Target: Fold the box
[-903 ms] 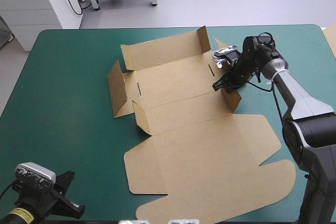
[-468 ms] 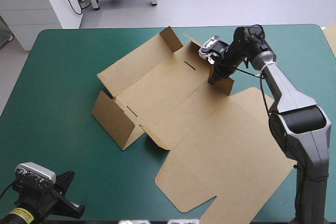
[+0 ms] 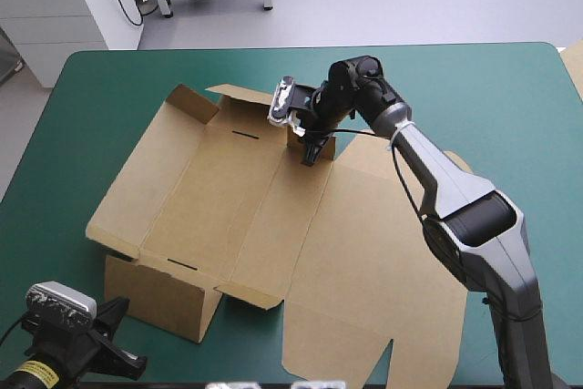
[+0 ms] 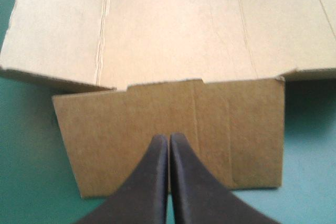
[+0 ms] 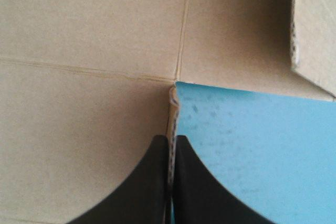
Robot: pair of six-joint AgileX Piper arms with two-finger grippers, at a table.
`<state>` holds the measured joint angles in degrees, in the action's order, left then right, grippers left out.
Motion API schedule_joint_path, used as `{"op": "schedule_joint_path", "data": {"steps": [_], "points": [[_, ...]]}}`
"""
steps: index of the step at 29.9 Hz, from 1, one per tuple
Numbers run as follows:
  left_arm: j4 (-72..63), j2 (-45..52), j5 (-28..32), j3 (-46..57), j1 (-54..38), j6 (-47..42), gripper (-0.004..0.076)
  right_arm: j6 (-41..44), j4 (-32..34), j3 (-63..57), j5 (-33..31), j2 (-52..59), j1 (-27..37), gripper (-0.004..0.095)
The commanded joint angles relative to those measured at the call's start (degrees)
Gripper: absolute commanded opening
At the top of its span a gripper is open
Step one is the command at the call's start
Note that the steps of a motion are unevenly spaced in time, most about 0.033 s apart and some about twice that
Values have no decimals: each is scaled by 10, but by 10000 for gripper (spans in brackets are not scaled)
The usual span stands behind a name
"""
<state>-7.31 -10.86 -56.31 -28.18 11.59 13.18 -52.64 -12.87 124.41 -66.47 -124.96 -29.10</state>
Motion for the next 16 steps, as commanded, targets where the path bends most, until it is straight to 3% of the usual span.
{"op": "schedule_joint_path", "data": {"steps": [1, 8, 16], "points": [[-10, -7, 38, -14, 0, -1, -8, -30, -5, 21, 37, 38, -18, -20], [-10, -7, 38, -14, 0, -1, -8, -95, -3, 21, 51, 38, -51, -20], [-10, -7, 38, -14, 0, -1, -8, -111, -14, 21, 66, 38, -72, -20]]}}
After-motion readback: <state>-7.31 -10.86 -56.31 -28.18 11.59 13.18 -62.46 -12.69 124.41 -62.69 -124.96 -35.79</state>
